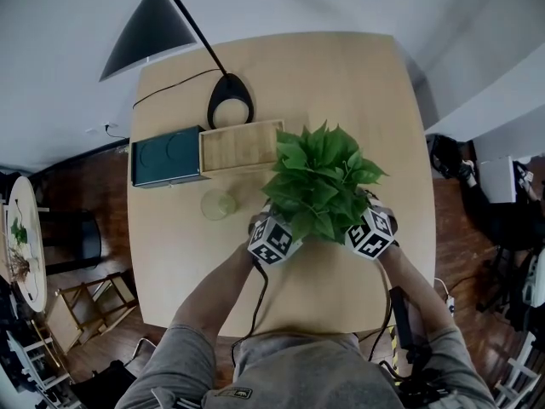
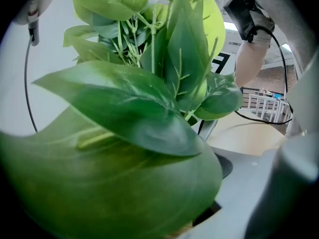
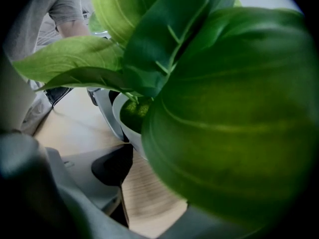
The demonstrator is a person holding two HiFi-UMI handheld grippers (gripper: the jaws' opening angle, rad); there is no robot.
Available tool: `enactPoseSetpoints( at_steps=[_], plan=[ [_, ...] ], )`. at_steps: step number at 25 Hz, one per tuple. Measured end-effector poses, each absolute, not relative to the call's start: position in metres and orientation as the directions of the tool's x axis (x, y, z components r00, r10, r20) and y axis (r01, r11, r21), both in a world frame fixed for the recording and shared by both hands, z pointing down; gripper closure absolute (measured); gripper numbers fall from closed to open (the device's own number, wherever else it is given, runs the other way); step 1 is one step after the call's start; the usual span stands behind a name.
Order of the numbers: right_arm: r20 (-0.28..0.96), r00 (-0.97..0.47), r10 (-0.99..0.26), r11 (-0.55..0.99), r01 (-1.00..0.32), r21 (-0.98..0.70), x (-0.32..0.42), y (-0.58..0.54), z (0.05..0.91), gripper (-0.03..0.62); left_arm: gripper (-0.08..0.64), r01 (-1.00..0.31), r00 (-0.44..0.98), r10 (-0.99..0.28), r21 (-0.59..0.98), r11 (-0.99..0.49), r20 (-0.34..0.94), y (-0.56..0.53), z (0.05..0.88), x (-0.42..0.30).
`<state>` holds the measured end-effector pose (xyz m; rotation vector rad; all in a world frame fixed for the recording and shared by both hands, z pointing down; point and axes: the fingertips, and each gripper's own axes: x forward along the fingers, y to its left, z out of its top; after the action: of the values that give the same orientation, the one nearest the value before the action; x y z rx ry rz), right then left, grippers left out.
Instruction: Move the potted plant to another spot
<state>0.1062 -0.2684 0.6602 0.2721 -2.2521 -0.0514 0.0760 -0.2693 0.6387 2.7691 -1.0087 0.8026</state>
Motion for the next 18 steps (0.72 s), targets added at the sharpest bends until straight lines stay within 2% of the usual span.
enactPoseSetpoints(
  at_steps=[18],
  plan=[
    [0.757,-0.625,-0.193,0.978,-0.186,0.096,0.1124,-0.2622,0.6668,0.236,0.173,-0.643,0.617,-0.581,-0.085,-0.761,0.531,-0.2657,0.6420,0.0685]
  ],
)
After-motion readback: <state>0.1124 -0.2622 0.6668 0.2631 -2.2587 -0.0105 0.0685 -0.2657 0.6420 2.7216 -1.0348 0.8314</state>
